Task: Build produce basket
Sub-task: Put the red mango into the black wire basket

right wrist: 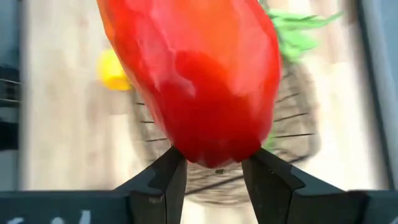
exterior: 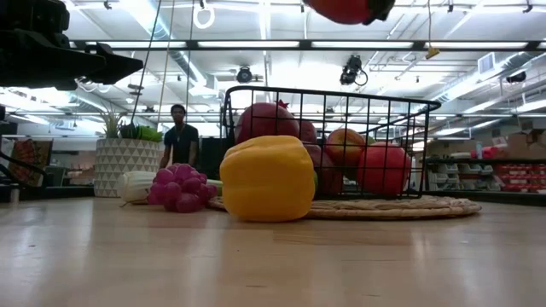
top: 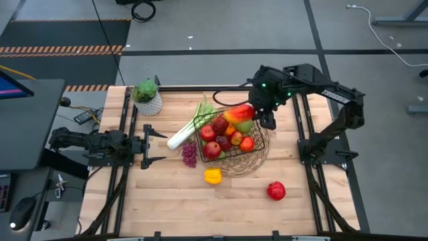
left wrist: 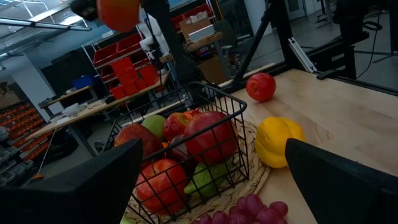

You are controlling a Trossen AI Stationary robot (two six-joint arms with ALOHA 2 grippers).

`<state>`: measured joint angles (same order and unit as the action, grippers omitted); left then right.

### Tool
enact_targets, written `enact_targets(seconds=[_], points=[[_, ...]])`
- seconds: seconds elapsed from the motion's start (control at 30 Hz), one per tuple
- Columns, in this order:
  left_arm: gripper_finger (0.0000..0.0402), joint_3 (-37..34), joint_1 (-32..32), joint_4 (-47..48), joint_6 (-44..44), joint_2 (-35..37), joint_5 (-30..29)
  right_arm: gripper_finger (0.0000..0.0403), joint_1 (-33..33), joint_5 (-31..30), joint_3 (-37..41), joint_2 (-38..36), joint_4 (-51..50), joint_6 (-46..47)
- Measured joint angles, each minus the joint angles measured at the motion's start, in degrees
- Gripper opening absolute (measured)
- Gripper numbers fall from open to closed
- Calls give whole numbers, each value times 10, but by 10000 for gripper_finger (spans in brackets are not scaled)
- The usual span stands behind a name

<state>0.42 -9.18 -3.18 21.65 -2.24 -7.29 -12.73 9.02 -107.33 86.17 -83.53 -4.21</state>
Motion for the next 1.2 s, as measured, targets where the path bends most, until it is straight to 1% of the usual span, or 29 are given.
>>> enact_targets(seconds=[0.07,0.13,0.57,0.7,0.87,1.0,1.2], points=[[400,0,0,0,0,0,0,151,4,-33,-15,9,-6,-24],[400,0,0,0,0,0,0,151,7,-46,-24,18,-6,-41],[400,0,0,0,0,0,0,151,12,-51,-24,61,-27,-86],[400,0,0,0,0,0,0,152,15,-71,-24,73,-40,-104],[400,0,0,0,0,0,0,152,13,-80,-24,85,-34,-110],[400,0,0,0,0,0,0,152,3,-77,-3,96,-19,-117],[400,0,0,0,0,0,0,152,-9,-64,81,95,29,-121]])
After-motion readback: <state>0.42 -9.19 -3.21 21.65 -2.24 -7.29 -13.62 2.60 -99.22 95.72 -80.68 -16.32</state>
